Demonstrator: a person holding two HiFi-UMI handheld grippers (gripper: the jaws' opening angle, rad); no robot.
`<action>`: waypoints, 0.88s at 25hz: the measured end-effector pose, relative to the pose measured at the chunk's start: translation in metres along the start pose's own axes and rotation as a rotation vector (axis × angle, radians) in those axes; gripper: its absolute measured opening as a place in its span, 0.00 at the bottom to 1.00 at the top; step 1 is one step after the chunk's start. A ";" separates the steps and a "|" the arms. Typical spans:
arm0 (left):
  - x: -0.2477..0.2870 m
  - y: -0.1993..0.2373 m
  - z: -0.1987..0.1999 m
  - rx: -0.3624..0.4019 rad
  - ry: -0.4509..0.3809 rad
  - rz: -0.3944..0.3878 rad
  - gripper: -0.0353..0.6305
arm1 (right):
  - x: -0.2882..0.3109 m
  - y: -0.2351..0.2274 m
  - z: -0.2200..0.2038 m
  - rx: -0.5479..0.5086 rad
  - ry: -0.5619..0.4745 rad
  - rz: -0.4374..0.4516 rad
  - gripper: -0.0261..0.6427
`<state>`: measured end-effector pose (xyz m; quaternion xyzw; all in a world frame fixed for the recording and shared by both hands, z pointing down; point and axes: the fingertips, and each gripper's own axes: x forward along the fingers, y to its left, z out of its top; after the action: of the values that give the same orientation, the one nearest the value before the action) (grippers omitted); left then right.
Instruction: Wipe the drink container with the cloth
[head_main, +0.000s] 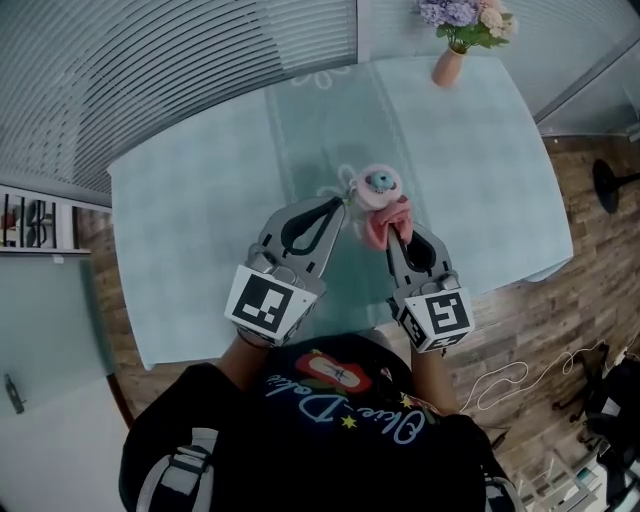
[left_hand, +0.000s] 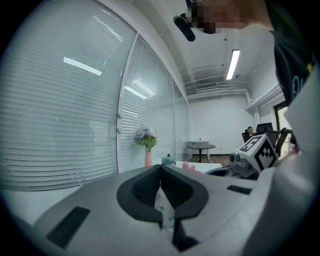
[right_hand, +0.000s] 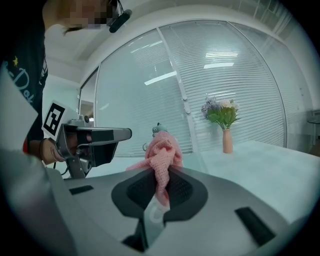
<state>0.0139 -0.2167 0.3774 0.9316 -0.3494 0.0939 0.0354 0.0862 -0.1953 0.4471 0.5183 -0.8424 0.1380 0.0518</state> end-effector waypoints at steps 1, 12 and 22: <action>0.000 0.001 -0.001 -0.002 0.001 -0.001 0.06 | 0.001 0.000 -0.002 0.001 0.004 -0.001 0.08; 0.001 0.005 -0.007 -0.012 0.013 -0.009 0.06 | 0.007 -0.004 -0.018 0.029 0.033 -0.009 0.08; 0.000 0.005 -0.009 -0.009 0.010 -0.015 0.06 | 0.012 -0.006 -0.054 0.044 0.126 -0.022 0.08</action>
<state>0.0089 -0.2191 0.3858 0.9336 -0.3424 0.0968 0.0423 0.0833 -0.1927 0.5026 0.5187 -0.8286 0.1880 0.0948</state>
